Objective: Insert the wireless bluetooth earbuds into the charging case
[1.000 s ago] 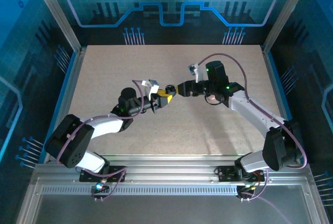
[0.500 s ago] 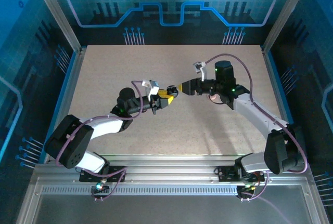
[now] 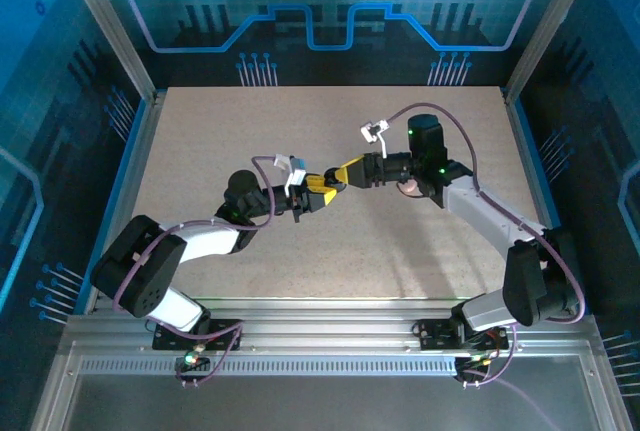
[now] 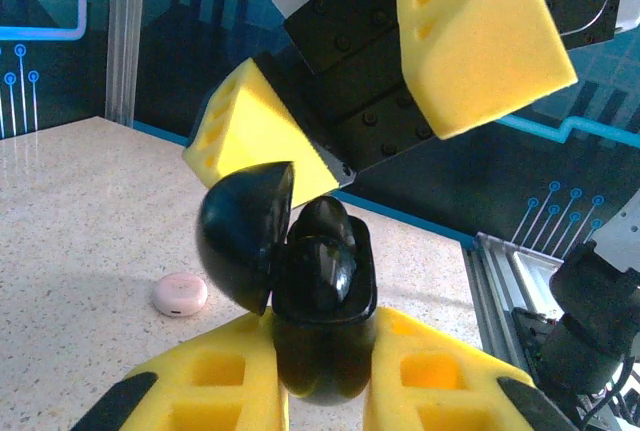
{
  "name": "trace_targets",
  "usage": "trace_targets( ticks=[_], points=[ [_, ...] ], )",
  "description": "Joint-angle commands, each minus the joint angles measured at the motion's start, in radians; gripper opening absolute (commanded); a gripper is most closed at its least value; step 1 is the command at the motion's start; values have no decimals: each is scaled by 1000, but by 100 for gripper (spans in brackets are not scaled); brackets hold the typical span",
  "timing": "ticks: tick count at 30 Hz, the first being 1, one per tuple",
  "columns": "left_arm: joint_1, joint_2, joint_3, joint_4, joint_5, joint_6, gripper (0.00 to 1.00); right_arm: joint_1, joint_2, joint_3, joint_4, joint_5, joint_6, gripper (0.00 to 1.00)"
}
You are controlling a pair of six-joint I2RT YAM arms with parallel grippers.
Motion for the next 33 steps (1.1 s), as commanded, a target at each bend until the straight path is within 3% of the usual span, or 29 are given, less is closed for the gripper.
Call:
trace_targets(
  ticks=[1, 7, 12, 18, 25, 33],
  points=[
    [1, -12, 31, -37, -3, -2, 5, 15, -13, 33, 22, -77, -13, 57],
    [0, -30, 44, -168, -84, 17, 5, -2, -80, 22, -23, -17, -42, 51],
    [2, -8, 113, -399, -132, -47, 5, -80, -87, 8, -184, 258, -26, 51],
    [1, 119, 267, -754, -150, -202, 4, -131, -29, -35, -251, 448, 79, 51],
    [0, 315, 418, -970, -130, -359, 3, -146, 18, -30, -301, 505, 94, 51],
    [-1, 421, 580, -1288, -215, -337, 8, -151, 31, -31, -332, 520, 78, 52]
  ],
)
